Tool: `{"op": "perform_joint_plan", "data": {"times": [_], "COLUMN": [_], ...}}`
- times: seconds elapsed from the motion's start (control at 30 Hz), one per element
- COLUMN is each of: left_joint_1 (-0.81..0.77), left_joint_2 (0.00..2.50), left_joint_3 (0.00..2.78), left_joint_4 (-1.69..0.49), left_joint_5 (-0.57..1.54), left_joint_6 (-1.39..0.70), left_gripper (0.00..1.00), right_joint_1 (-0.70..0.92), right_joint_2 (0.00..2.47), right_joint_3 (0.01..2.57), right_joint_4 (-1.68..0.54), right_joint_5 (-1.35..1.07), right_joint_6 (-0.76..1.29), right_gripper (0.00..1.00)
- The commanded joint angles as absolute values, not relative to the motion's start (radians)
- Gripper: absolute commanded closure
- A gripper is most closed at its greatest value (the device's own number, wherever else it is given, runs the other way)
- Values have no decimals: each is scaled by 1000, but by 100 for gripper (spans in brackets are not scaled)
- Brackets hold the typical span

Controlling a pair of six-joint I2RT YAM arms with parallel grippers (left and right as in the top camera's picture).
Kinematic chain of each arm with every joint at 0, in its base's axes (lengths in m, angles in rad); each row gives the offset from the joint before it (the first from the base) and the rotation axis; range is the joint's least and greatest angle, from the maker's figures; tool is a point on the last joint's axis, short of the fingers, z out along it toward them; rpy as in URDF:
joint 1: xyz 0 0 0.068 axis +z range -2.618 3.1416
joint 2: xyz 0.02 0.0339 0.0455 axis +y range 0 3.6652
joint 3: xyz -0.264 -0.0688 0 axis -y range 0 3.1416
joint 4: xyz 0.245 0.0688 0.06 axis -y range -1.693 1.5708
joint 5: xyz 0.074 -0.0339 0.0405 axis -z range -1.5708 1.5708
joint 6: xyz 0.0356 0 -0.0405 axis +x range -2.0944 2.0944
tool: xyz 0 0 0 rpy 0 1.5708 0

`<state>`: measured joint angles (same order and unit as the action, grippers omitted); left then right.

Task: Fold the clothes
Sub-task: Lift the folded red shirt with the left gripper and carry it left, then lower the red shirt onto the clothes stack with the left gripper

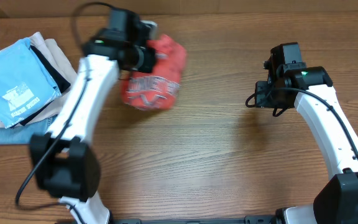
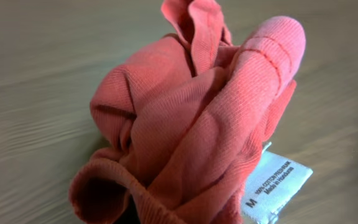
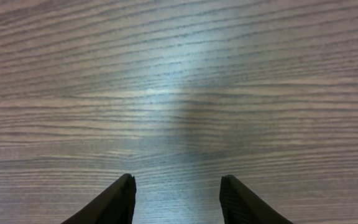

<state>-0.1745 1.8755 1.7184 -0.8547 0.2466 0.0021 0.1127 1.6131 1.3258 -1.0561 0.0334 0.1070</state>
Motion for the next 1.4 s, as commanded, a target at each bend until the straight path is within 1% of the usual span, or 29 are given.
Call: {"op": "perform_joint_plan", "data": {"times": [0.0,0.33,0.53,0.8,1.03,1.27,1.37], "left_joint_1": [-68,240,368,482,569,607,624], "left_joint_2": [1774,1727,1726,1727,1736,1814,1845], "left_joint_3": [1740,1753,1753,1757,1756,1754,1754], "left_joint_4": [-888,-847,-750,-671,-636,-649,-620], "left_joint_5": [109,99,194,282,280,251,252], "left_joint_6": [83,88,41,-14,-29,-22,-22], "left_gripper": [95,95,95,94,94,94,94], "right_joint_1": [111,111,111,111,111,111,111], "right_joint_2": [1588,1588,1588,1588,1588,1588,1588], "right_joint_3": [1344,1344,1344,1344,1344,1344,1344], "right_joint_4": [-1060,-1070,-1070,-1071,-1072,-1078,-1088], "right_joint_5": [44,44,44,44,44,44,44], "right_joint_6": [104,104,104,104,104,104,104], "right_gripper": [52,52,52,51,51,51,51]}}
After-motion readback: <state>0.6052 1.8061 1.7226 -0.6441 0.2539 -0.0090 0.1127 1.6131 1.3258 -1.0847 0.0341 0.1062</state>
